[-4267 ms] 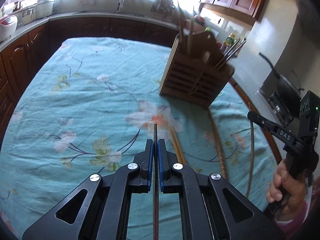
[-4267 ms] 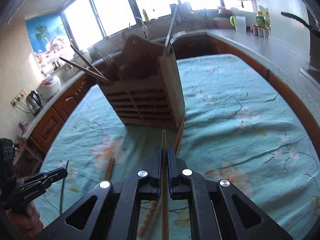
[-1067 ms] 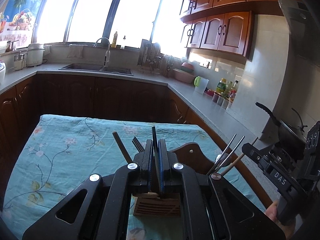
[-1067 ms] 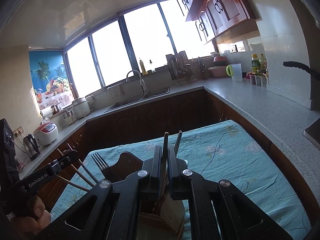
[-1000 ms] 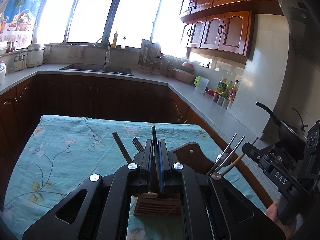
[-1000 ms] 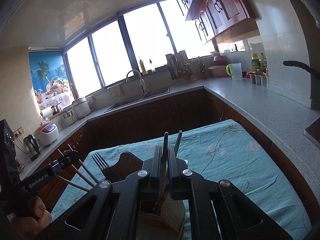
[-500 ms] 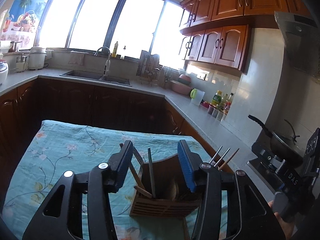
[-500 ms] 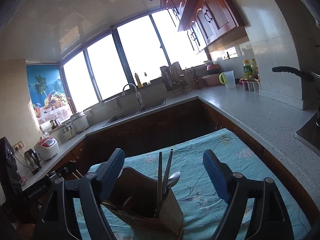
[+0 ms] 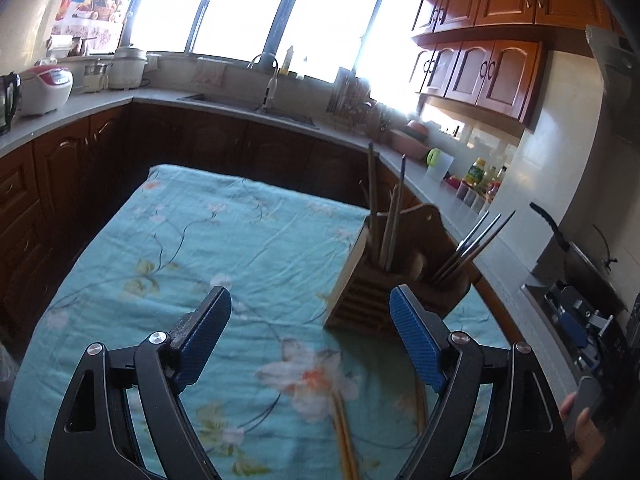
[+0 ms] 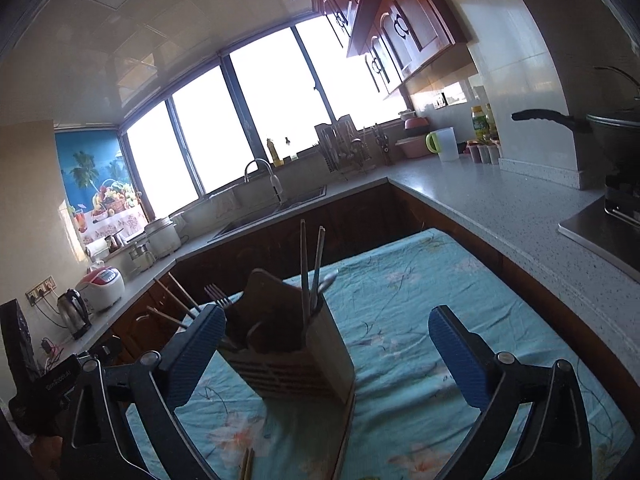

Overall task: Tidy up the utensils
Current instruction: 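Open both tools and pull them back from the holder, then grasp a wooden chopstick with the left tool while the right tool grasps another wooden chopstick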

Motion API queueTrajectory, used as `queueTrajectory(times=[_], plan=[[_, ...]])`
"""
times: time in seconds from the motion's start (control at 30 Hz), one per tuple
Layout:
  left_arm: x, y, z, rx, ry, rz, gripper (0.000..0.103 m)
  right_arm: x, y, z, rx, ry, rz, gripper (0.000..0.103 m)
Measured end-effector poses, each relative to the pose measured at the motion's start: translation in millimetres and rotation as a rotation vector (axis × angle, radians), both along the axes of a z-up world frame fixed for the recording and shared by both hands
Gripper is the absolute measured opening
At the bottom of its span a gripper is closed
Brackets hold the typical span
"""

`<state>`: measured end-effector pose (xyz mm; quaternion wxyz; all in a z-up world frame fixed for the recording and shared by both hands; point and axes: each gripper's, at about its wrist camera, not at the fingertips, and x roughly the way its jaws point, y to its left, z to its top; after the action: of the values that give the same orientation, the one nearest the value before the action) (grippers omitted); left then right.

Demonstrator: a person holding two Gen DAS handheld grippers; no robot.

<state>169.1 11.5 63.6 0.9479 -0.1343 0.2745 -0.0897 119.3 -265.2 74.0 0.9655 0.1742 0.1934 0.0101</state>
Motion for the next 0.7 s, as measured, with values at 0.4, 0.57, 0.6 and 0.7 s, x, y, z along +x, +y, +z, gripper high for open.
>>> queueTrajectory(times=[0.4, 0.57, 0.6, 0.7], plan=[[-43.8, 5.4, -46.4, 0.033, 0.126, -0.014, 0.084, -45.2, 0.7, -37.3, 0.018, 0.088, 0.002, 0.102], [-56.1, -3.2, -57.5, 0.061, 0.155, -0.034, 0.084, -59.8, 3.8, -43.7, 0.017, 0.098, 0.006, 0.102], [-58.1, -4.9, -60.4, 0.064, 0.163, -0.037, 0.084, -63.0, 5.4, -45.8, 0.013, 0.101, 0.007, 0.102], [-62.0, -10.1, -67.2, 0.061, 0.185, -0.055, 0.084, -70.7, 9.2, -51.9, 0.005, 0.110, 0.012, 0.102]])
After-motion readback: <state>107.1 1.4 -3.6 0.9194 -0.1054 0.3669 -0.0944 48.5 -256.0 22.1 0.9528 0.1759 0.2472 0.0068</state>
